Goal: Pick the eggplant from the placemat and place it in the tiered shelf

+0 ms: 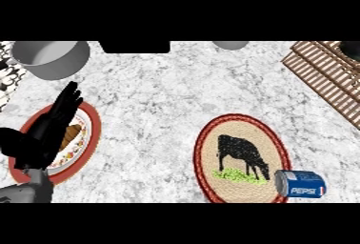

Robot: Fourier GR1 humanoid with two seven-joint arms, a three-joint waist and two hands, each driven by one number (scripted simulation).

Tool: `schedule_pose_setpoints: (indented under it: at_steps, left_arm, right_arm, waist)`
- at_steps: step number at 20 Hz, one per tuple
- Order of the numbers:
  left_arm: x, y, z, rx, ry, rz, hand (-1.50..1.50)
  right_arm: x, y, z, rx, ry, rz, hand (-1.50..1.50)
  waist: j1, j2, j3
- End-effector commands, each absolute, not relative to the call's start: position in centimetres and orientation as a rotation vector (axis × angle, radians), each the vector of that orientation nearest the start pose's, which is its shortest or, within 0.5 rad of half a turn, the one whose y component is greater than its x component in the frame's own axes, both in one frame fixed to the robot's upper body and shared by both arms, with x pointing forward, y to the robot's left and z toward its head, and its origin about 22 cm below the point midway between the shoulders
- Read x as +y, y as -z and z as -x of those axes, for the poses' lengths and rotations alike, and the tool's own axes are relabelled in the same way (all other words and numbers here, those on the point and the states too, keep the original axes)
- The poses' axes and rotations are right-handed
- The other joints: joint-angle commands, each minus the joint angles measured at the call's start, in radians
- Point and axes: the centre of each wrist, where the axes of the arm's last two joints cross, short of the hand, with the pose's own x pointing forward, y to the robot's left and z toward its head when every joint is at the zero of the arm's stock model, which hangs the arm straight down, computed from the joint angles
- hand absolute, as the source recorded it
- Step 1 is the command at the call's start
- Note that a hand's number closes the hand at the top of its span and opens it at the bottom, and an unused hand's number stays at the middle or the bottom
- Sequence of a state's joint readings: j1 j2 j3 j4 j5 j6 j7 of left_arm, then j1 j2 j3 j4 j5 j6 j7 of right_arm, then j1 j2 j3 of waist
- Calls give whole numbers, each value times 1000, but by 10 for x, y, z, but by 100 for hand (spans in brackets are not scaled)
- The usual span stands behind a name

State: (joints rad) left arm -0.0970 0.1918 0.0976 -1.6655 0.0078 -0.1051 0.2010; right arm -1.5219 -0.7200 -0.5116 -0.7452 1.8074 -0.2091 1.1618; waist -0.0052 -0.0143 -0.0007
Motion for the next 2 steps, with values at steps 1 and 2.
schedule_pose_setpoints:
  at_steps: [1,2]
  left_arm:
    - [286,-59,-253,-1540,166,-146,0]
    - [287,-56,-254,-1539,141,-157,0]
  right_arm:
    - [-314,-476,-361,-791,959,1786,-150]
    - [-329,-469,-353,-809,980,1792,-150]
  waist:
    - [-22,-15,0]
    - [-35,-12,1]
